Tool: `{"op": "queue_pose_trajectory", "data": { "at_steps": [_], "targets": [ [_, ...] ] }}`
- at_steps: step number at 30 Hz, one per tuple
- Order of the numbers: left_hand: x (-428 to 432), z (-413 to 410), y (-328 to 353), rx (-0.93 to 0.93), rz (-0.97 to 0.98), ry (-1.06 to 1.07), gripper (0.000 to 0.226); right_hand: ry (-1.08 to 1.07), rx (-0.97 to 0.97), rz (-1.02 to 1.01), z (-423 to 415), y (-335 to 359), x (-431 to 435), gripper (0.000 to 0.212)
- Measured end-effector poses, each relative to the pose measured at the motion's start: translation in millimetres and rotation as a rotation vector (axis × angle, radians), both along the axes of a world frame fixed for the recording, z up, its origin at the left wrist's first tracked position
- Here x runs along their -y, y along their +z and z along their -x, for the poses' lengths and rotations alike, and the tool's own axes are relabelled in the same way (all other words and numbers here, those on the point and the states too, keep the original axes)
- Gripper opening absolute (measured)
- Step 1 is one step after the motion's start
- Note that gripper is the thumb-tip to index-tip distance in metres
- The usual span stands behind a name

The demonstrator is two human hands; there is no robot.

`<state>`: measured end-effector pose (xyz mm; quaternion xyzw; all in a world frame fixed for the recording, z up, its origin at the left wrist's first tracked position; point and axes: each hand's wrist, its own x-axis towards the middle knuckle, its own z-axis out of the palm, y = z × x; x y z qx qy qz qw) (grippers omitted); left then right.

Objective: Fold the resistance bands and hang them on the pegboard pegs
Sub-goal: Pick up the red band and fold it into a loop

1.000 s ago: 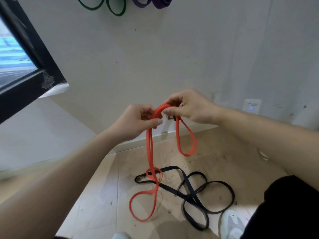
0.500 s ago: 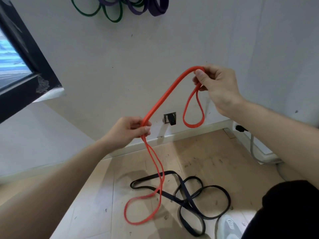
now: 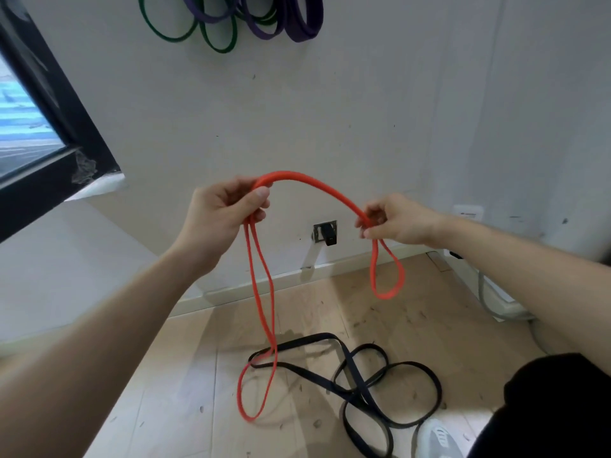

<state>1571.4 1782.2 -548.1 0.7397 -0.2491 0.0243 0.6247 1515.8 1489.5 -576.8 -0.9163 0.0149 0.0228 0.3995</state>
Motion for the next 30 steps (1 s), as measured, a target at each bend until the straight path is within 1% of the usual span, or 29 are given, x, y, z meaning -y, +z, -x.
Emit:
{"op": "queue_pose_trajectory", "data": {
  "at_steps": [3, 6, 8, 11, 14, 17, 19, 21, 23, 26, 28, 30],
  "targets": [
    [10.5, 8.5, 6.1, 0.056, -0.063, -0.034, 0.012, 0.114, -0.028, -0.113, 1.5, -1.3, -24.3, 0.021],
    [20.7, 16.7, 8.2, 0.111, -0.144, -0.078, 0.012, 0.184, 0.052, -0.315, 1.7, 8.5, -50.4, 0.023],
    [23.4, 19.7, 9.2, 0.139, -0.183, -0.103, 0.012, 0.172, 0.135, -0.395, 3.1, 16.4, -62.0, 0.024],
    [20.8, 19.1, 9.3, 0.141, -0.192, -0.095, 0.016, 0.117, 0.258, -0.373, 5.5, 22.7, -70.9, 0.02],
    [13.9, 15.6, 5.0, 0.151, -0.329, -0.088, 0.021, 0.094, 0.34, -0.394, 6.7, 24.3, -74.6, 0.016],
    [5.7, 13.7, -3.9, 0.077, -0.452, -0.156, 0.015, 0.096, 0.417, -0.402, 7.8, 29.5, -76.2, 0.014],
    [0.0, 10.8, -9.2, 0.04, -0.495, -0.205, 0.012, 0.072, 0.463, -0.411, 8.9, 33.5, -75.7, 0.014],
    [-5.6, 6.0, -12.8, 0.015, -0.527, -0.231, 0.011, 0.029, 0.49, -0.469, 9.5, 35.7, -72.7, 0.013],
    [-10.2, 2.3, -13.6, -0.018, -0.514, -0.226, 0.014, 0.011, 0.484, -0.492, 8.9, 35.5, -66.4, 0.011],
    [-10.3, 1.0, -8.8, -0.071, -0.349, -0.157, 0.019, 0.043, 0.372, -0.4, 7.2, 30.7, -52.9, 0.01],
    [-5.9, 3.2, -2.4, -0.073, -0.214, -0.107, 0.019, 0.082, 0.278, -0.348, 7.0, 26.2, -48.0, 0.017],
    [2.5, 5.9, 3.0, -0.011, -0.164, -0.08, 0.018, 0.121, 0.227, -0.3, 7.2, 23.4, -50.4, 0.024]
  ]
}}
